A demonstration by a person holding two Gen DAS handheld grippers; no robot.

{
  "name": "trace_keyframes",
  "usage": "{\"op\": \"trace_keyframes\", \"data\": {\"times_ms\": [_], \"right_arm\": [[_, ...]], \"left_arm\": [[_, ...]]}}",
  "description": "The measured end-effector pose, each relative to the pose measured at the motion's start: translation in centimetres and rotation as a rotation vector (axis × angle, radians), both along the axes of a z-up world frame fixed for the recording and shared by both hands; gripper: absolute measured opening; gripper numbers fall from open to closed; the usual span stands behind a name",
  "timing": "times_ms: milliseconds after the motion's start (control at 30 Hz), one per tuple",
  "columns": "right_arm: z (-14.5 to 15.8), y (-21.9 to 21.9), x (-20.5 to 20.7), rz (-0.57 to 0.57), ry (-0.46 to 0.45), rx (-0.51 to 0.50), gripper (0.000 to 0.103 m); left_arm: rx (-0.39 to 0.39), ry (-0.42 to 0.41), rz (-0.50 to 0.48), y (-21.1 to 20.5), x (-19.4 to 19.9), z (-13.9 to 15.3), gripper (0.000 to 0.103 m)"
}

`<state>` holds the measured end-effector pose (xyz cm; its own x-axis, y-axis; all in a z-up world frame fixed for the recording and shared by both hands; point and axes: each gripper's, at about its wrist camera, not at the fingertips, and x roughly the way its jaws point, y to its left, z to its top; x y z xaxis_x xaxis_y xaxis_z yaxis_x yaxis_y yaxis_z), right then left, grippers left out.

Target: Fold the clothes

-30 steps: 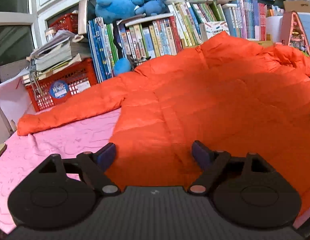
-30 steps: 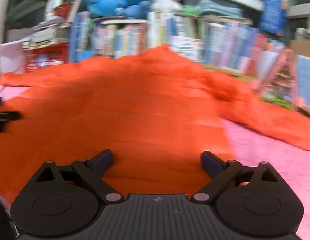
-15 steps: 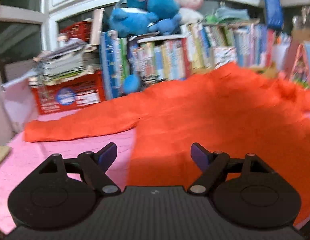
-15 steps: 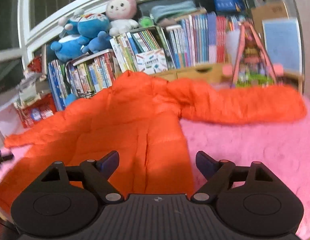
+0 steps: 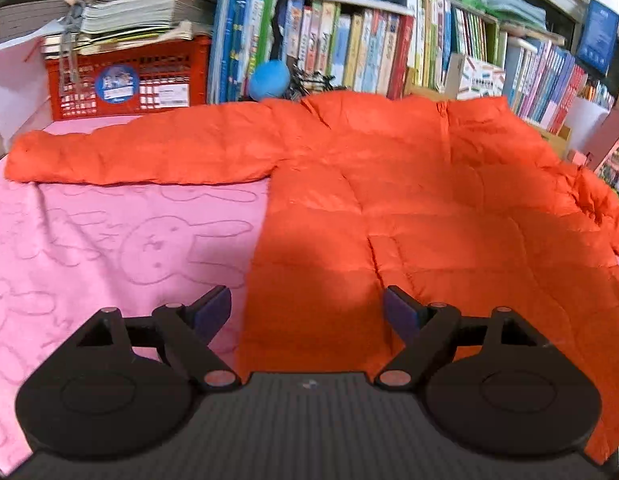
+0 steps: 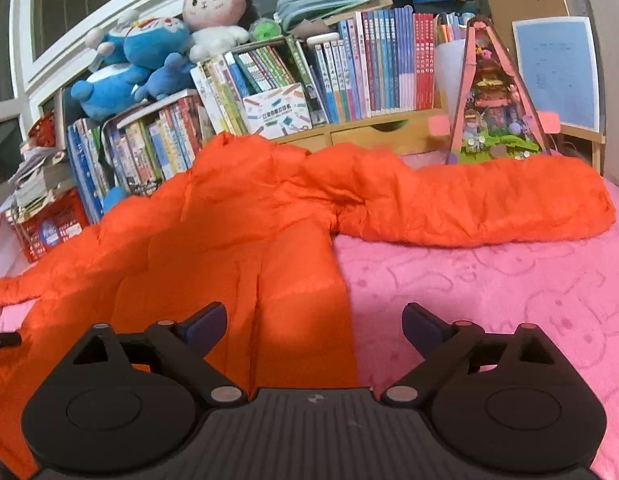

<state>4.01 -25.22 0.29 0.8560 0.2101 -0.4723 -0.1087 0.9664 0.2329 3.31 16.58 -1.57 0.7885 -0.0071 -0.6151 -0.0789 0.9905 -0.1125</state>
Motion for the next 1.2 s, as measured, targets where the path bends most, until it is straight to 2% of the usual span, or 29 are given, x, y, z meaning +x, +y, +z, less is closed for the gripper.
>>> {"op": "trace_keyframes", "data": {"times_ms": [167,300,533,967,1200], "right_arm": [[-0.8,0.9,1.3,0.022,0.048,-0.03,0.095],[-1.5,1.2,1.5,0.028,0.075,-0.043,0.095],[-2.0,1.9,1.6,0.047,0.096,-0.086,0.1],[-2.2,3.3,2.0,0.072,0.116,-0.188,0.103],[-2.1,3.4,2.0,0.071,0.12,-0.199,0.103]], "left_arm": [[-0.021,0.058,-0.019,-0.2,2.1,-0.7,0.085],[0.01,0.081,-0.026,-0.6,2.4,-0.6,0.087],[0.055,0.082,-0.002,-1.4,2.6,-1.0,0.097],[0.075,0.061,0.001,-1.5,2.6,-1.4,0.101],[0.078,0.051,0.011,-1.6,2.4,-1.5,0.102]]}}
